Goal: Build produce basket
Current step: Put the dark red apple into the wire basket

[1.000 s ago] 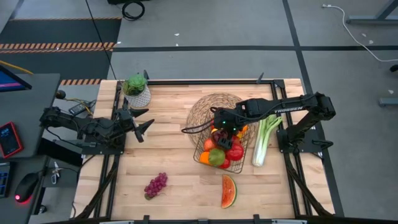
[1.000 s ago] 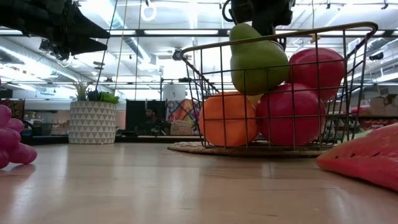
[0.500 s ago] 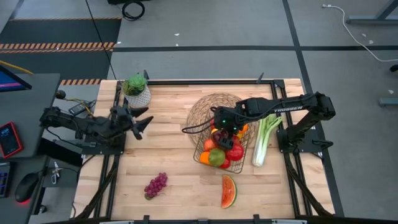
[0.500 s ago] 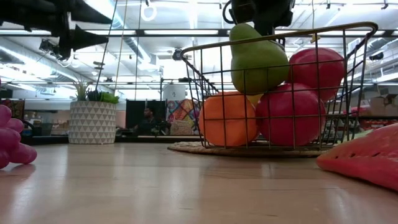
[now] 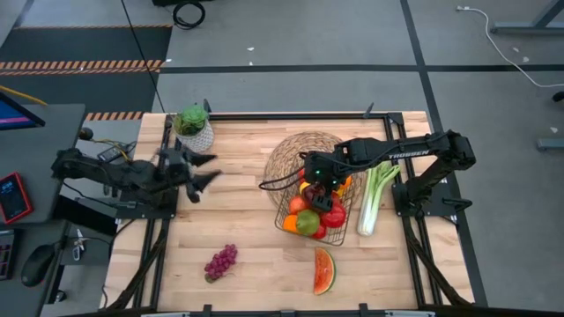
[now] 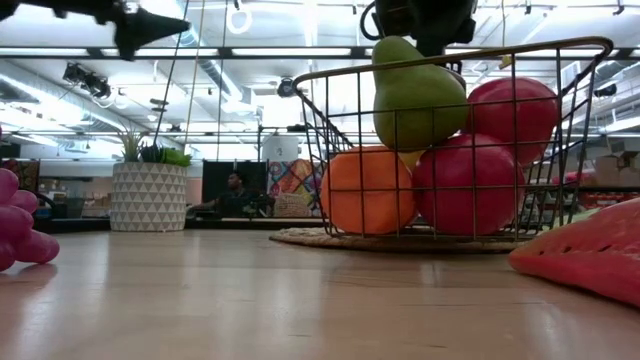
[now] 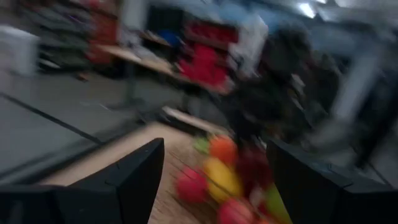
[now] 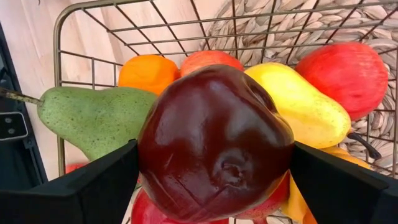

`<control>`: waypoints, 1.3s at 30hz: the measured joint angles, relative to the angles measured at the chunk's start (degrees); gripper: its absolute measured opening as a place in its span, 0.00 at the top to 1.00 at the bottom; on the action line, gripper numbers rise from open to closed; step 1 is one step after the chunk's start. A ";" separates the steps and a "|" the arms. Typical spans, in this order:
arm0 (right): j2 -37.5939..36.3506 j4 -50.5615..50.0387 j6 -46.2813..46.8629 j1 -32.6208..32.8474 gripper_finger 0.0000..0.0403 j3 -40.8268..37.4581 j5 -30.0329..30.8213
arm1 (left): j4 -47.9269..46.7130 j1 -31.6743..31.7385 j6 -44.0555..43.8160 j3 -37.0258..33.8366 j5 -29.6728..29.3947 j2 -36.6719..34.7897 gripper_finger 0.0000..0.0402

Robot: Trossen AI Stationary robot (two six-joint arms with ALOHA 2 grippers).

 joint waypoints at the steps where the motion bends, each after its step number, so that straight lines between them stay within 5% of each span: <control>1: 0.00 0.00 -0.43 0.00 0.01 0.00 -0.01 | -0.45 0.49 -0.08 0.91 3.29 2.39 0.28; 4: 0.00 0.17 -0.92 0.00 0.01 0.00 -0.02 | -0.71 1.94 -0.36 3.56 9.49 10.58 0.28; 17: -2.59 0.17 -3.51 0.72 0.01 3.20 -1.90 | 0.14 9.24 -1.18 16.32 11.99 37.61 0.28; 29: -3.76 2.26 -5.12 0.81 0.01 3.63 -0.76 | 27.90 14.23 4.15 19.01 23.56 51.99 0.28; 39: -2.90 3.50 -6.49 0.98 0.01 3.58 3.04 | 30.69 16.49 -0.39 28.51 32.04 64.51 0.28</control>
